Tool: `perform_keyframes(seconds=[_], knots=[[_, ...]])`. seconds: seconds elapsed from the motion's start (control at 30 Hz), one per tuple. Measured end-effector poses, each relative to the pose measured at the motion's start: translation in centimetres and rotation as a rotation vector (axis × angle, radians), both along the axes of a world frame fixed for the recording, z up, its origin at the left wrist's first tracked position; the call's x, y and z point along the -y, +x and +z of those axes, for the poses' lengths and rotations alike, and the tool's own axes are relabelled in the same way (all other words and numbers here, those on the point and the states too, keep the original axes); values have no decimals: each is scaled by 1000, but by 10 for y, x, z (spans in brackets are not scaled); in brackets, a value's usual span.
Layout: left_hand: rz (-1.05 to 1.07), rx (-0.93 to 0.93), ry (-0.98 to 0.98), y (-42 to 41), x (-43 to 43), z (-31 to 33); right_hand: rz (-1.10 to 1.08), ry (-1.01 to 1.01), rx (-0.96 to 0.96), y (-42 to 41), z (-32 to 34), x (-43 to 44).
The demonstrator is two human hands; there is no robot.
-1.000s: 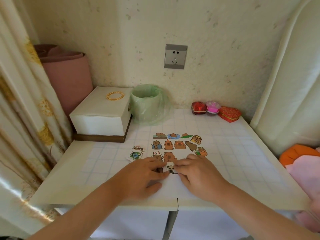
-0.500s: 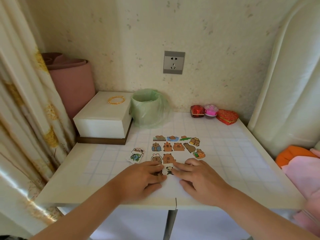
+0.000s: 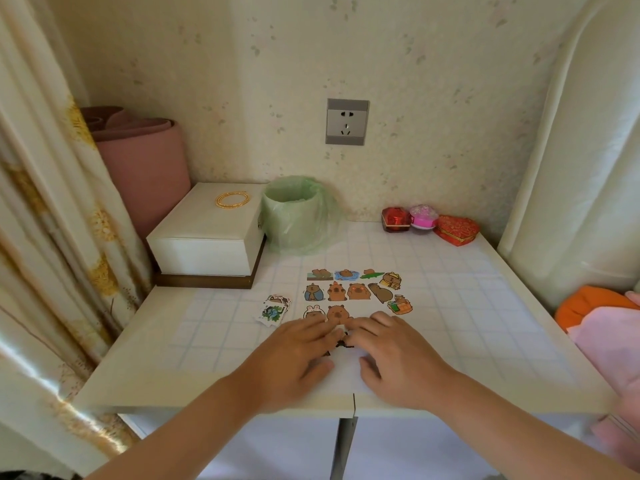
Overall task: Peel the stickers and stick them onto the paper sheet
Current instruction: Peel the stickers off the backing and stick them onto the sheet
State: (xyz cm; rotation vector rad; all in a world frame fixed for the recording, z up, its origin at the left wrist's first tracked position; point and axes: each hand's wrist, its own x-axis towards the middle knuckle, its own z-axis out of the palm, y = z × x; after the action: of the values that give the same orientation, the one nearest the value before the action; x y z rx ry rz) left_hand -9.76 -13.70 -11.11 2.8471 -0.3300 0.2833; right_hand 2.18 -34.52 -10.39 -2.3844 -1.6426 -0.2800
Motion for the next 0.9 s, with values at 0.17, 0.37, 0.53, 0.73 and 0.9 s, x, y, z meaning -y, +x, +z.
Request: perform_keyframes(seconds=[0.17,0.37,0.53,0.73,0.9], knots=[[19,-145,133,-3,4,-1,-36,-1,72,5,1,3],[43,-65,130,0,7,3,-176,85,-61,24,-2,5],[23,-13,180,3,13,9,-369,134,-392,23,8,-21],[29,-22,205,10,14,7,-562,160,-605,28,10,-39],[25,-39,243,9,13,6,-567,117,-626,34,14,-40]])
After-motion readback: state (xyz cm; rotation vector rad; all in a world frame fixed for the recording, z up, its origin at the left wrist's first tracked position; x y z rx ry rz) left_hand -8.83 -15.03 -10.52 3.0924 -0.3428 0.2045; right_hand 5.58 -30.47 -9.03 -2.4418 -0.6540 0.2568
